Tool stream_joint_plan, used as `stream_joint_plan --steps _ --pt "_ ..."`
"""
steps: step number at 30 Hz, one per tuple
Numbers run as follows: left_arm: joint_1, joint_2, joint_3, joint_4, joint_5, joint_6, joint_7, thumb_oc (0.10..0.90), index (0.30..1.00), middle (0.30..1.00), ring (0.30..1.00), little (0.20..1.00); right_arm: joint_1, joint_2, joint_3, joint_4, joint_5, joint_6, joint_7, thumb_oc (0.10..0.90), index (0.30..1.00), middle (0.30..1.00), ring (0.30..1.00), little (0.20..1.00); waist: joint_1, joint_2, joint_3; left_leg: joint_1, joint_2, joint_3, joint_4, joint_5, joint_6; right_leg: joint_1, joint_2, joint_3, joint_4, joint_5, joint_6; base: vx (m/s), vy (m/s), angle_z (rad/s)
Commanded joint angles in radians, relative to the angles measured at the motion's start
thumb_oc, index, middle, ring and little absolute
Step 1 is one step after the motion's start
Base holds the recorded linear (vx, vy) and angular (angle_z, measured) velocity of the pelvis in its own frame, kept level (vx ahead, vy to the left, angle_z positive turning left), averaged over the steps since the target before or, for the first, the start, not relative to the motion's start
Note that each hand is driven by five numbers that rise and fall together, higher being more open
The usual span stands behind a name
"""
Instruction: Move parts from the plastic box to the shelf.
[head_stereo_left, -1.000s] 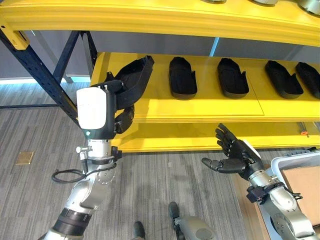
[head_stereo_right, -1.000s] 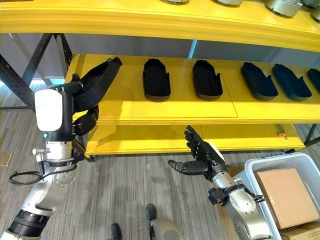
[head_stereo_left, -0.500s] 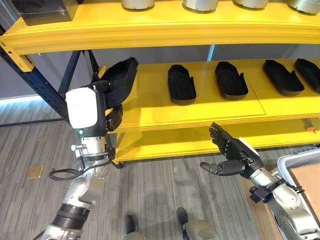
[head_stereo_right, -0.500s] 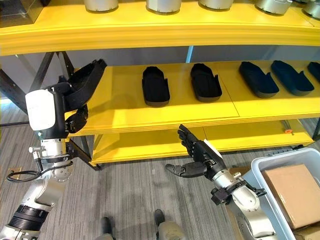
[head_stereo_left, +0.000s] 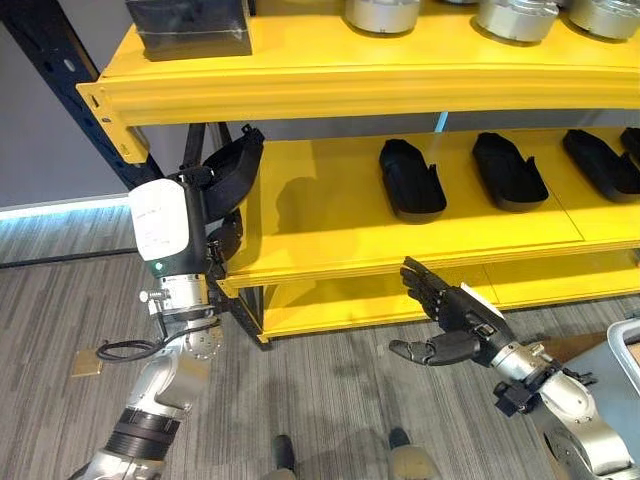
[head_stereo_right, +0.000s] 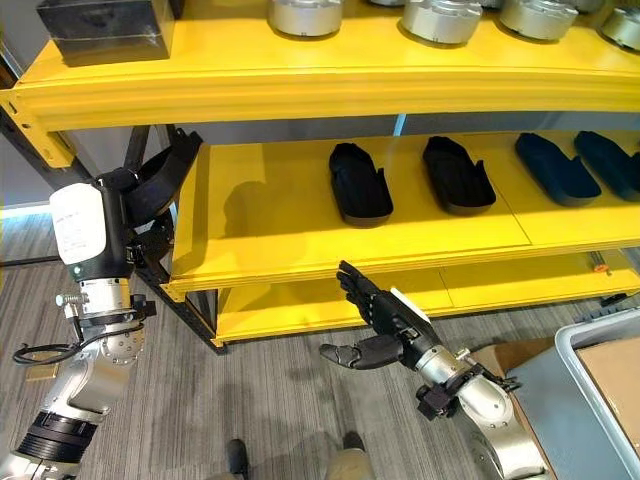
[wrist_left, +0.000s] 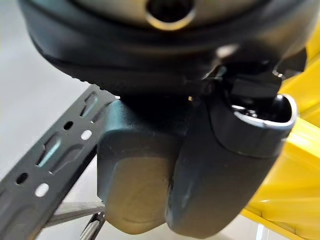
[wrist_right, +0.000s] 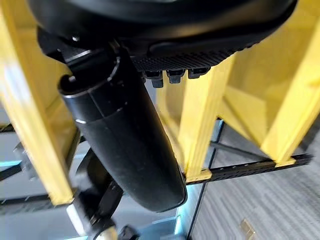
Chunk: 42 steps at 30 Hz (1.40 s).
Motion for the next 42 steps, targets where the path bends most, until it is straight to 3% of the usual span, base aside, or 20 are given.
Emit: stream_joint_plan --steps 1,3,5,6,10,11,13,20,24,30,42 --pt "-0.169 0.046 -0.004 -0.079 0.085 -0.088 0.03 0.4 0.3 0.3 0.3 0.3 -0.067 -0.029 -0.014 -0.085 0.024 -0.061 -0.035 0.9 1.0 1.0 1.0 1.0 0.004 -0.006 -0.103 -0.09 0.002 -0.019 0.12 -0.134 0.046 -0.046 0.089 -0.035 0.137 -0.135 -0.078 0.07 0.059 -0.03" --pt "-0.194 0.052 -0.023 -0.074 0.082 -0.088 0.008 0.4 0.3 0.3 0.3 0.3 -0.078 -0.024 -0.008 -0.073 0.019 -0.057 -0.059 0.9 1.0 1.0 1.0 1.0 0.014 -0.012 -0.101 -0.104 -0.004 -0.009 0.134 -0.141 0.061 -0.052 0.082 -0.061 0.19 -0.132 -0.068 0.04 0.068 0.02" --pt "-0.224 0.082 -0.054 -0.042 0.081 -0.098 0.004 0.4 0.3 0.3 0.3 0.3 -0.101 -0.005 0.018 -0.05 0.019 -0.063 -0.062 0.9 1.0 1.0 1.0 1.0 0.022 -0.008 -0.074 -0.095 0.002 0.005 0.141 -0.151 0.093 -0.176 0.06 -0.081 0.468 -0.046 -0.038 0.04 0.008 0.0" --pt "-0.225 0.09 -0.061 -0.045 0.083 -0.092 -0.008 0.4 0.3 0.3 0.3 0.3 -0.097 0.003 0.025 -0.049 0.012 -0.061 -0.058 0.9 1.0 1.0 1.0 1.0 0.019 -0.013 -0.067 -0.085 0.001 0.007 0.148 -0.158 0.094 -0.216 0.048 -0.058 0.478 -0.017 -0.038 0.13 -0.167 -0.22" --pt "-0.25 0.091 -0.078 -0.049 0.112 -0.058 -0.02 0.4 0.3 0.3 0.3 0.3 -0.114 0.03 0.044 -0.024 0.01 -0.079 -0.032 0.9 1.0 1.0 1.0 1.0 0.008 -0.031 -0.061 -0.06 0.011 0.009 0.142 -0.176 0.077 -0.216 0.001 -0.027 0.167 0.046 -0.029 0.1 -0.312 -0.4" --pt "-0.267 0.084 -0.092 -0.041 0.119 -0.037 -0.014 0.4 0.3 0.3 0.3 0.3 -0.13 0.046 0.055 -0.02 -0.021 -0.084 -0.021 0.9 1.0 1.0 1.0 1.0 -0.011 -0.031 -0.051 -0.04 0.022 0.001 0.129 -0.193 0.073 -0.244 -0.007 0.016 0.055 0.127 -0.005 0.1 -0.375 -0.2" --pt "-0.252 0.066 -0.086 -0.046 0.135 -0.023 -0.025 0.4 0.3 0.3 0.3 0.3 -0.125 0.056 0.063 -0.037 -0.021 -0.064 -0.008 0.9 1.0 1.0 1.0 1.0 -0.019 -0.034 -0.055 -0.031 0.039 0.013 0.113 -0.193 0.065 -0.211 0.006 0.041 -0.004 0.119 0.018 0.09 -0.367 0.0" --pt "-0.24 0.053 -0.077 -0.046 0.117 0.023 0.002 0.4 0.3 0.3 0.3 0.3 -0.063 -0.04 0.023 -0.089 0.044 -0.05 0.12 0.9 1.0 1.0 1.0 1.0 -0.029 -0.035 -0.046 -0.065 0.105 0.011 0.12 -0.145 0.015 -0.191 0.035 -0.01 0.056 0.008 -0.016 0.04 -0.143 0.26" --pt "-0.263 0.068 -0.09 0.001 0.094 0.031 0.046 0.4 0.3 0.3 0.3 0.3 -0.109 -0.097 0.044 -0.109 0.111 -0.063 0.174 0.9 1.0 1.0 1.0 1.0 -0.031 -0.029 -0.025 -0.072 0.115 0.004 0.111 -0.127 0.003 -0.199 0.04 -0.007 0.076 -0.014 -0.03 0.02 -0.025 -0.01" --pt "-0.31 0.09 -0.087 0.072 0.068 0.051 0.095 0.4 0.3 0.3 0.3 0.3 -0.215 -0.127 0.076 -0.162 0.178 -0.019 0.247 0.9 1.0 1.0 1.0 1.0 -0.025 -0.025 0.004 -0.094 0.101 -0.015 0.138 -0.135 0.001 -0.212 0.048 0.015 0.096 -0.026 -0.036 0.05 -0.008 0.02" --pt "-0.471 0.113 -0.136 0.162 0.056 0.127 0.157 0.4 0.3 0.3 0.3 0.3 -0.31 -0.123 0.159 -0.13 0.152 -0.038 0.201 0.9 1.0 1.0 1.0 1.0 -0.02 -0.023 0.104 -0.232 0.069 -0.072 0.274 -0.164 0.005 -0.305 0.065 0.045 0.208 -0.073 -0.064 -0.02 -0.002 0.05"
